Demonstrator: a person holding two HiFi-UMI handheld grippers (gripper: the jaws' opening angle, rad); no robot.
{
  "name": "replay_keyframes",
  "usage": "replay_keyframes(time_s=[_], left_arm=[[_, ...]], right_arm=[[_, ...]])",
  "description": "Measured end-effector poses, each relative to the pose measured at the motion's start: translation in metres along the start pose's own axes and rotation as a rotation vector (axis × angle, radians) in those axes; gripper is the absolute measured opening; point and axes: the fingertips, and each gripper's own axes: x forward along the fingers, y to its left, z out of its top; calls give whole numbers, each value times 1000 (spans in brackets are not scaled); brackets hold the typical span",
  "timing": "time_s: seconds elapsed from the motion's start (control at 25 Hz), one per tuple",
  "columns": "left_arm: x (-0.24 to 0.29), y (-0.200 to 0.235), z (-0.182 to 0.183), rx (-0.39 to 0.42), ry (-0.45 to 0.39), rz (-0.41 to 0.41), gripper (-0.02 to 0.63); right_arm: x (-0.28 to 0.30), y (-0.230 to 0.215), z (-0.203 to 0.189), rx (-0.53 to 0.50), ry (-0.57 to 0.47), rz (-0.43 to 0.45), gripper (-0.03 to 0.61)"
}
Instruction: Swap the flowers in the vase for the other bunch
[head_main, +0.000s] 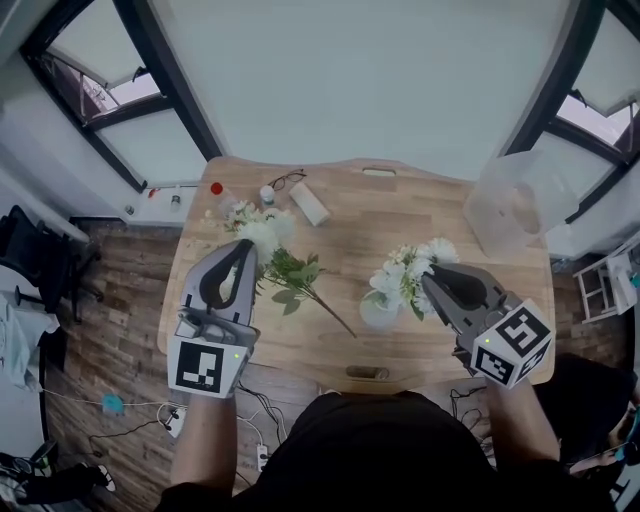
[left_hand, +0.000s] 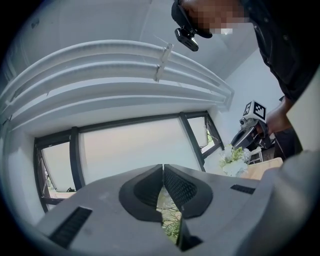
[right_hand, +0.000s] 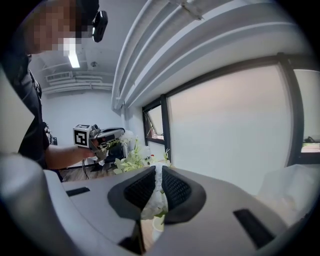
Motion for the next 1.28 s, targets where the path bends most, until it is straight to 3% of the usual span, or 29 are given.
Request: replay_keyframes(time_s=[0.48,0.76,1.28], left_arm=[[42,-16,26,41,-38,-5,15],[40,-14,34,50,-60,2,15],[40,-22,59,106,-99,-33,15]], right_arm=[[-31,-40,28,-25,-74,2,60],[-44,-37,46,-61,-113,-15,61],[-90,-45,56,-55,-175,-120,61]])
